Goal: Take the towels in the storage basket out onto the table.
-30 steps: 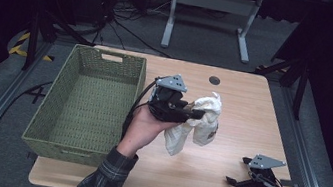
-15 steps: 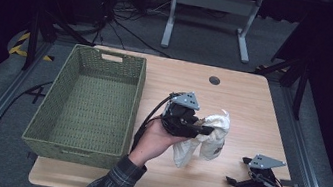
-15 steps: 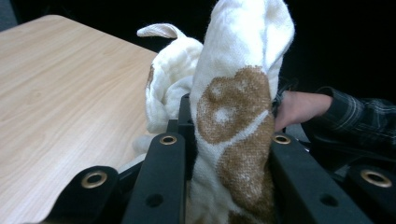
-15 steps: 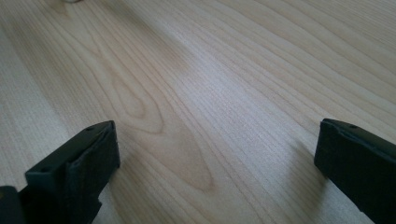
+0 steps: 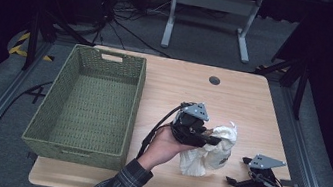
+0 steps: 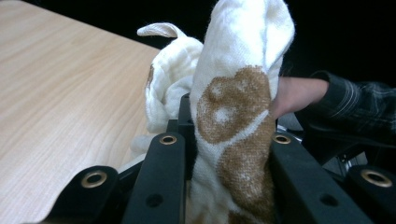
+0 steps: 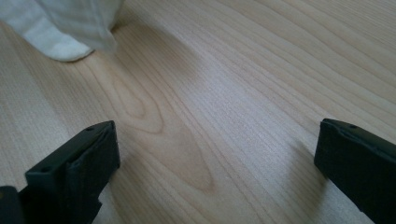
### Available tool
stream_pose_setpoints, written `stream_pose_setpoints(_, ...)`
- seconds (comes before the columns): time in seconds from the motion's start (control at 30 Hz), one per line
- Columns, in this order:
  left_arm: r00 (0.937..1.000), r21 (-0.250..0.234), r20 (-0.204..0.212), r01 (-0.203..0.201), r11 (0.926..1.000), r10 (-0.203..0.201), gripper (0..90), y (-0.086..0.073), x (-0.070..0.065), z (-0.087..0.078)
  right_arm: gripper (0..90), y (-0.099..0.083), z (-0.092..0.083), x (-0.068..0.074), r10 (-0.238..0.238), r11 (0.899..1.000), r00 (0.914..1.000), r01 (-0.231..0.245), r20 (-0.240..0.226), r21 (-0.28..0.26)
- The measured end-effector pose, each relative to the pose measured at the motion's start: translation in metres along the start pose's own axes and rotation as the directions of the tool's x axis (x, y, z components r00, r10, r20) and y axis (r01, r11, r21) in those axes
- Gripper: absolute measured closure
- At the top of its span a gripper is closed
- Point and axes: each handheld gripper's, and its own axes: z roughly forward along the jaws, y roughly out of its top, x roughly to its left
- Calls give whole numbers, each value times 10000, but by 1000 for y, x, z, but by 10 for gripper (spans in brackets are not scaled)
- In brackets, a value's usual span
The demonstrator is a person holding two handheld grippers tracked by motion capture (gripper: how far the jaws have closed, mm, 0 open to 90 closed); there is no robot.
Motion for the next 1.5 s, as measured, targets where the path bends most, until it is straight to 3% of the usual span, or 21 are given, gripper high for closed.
stream_pose_setpoints(0.13, 9999, 111, 73, 74, 9999, -75, 769, -8, 6, 10, 4, 0, 0, 0, -33, 10000, 10000, 33, -17, -9)
stream_pose_setpoints(0.3, 10000, 437, -75, 14, 9990, -11, 765, -15, 14, 19, 4, 0, 0, 0, -67, 10000, 10000, 67, -28, -21)
stream_pose_setpoints(0.43, 9996, 416, -286, -33, 9991, 45, 764, -20, 19, 24, 4, 0, 0, 0, -68, 10000, 10000, 68, -29, -24)
stream_pose_setpoints(0.67, 9924, 1103, -1196, -143, 9938, 275, 761, -35, 29, 40, 4, 0, 0, 0, -68, 10000, 10000, 68, -28, -21)
stream_pose_setpoints(0.77, 9905, 1259, -1336, -157, 9919, 326, 759, -39, 32, 44, 4, 0, 0, 0, -66, 10000, 10000, 66, -30, -21)
stream_pose_setpoints(1.07, 9848, 1487, -1738, 326, 9884, -63, 755, -56, 47, 54, 4, 0, 0, 0, -70, 10000, 10000, 70, -32, -21)
stream_pose_setpoints(1.2, 9809, 1843, -1928, 628, 9809, -266, 744, -65, 55, 61, 4, 0, 0, 0, -71, 10000, 10000, 70, -33, -19)
stream_pose_setpoints(1.5, 9759, 1937, -2124, 923, 9767, -501, 703, -75, 58, 69, 3, 0, 0, 0, -67, 10000, 10000, 67, -32, -4)
